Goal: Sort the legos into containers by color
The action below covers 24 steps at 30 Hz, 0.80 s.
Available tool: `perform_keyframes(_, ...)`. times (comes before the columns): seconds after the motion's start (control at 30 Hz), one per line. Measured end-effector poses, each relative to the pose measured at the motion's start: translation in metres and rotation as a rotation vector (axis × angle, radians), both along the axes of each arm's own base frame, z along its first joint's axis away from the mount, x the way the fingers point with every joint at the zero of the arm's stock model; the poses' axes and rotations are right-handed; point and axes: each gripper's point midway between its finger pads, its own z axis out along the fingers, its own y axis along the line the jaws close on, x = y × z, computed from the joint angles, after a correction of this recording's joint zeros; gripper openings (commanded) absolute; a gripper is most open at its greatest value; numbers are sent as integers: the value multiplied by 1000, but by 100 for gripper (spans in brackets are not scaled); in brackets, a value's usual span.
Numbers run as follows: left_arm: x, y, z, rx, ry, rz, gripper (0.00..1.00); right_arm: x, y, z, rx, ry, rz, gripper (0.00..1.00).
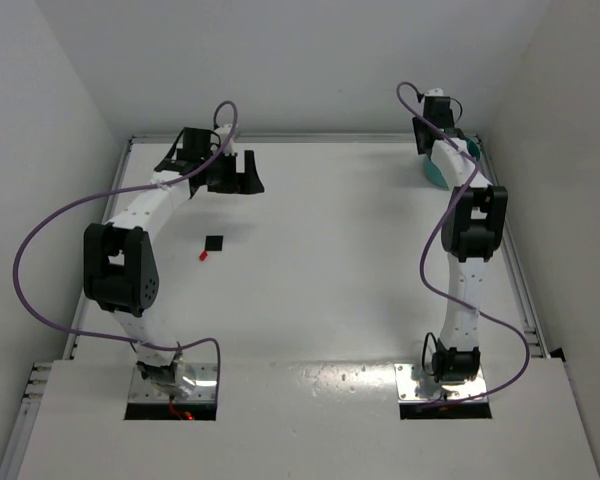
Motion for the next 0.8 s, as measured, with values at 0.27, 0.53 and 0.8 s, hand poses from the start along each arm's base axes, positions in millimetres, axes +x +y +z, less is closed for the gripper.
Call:
perform_keyframes(0.27,-24,5,2,53,-41,-70,80,-11,39,-12,112,56,144,50)
perform_keyframes(0.53,-97,44,-13,297,-63,-183,51,-75,142,11,351,114,470,50)
perform_keyframes(0.8,-149,96,-60,481,109,-177,44,-112,188,51,482,54,623,50)
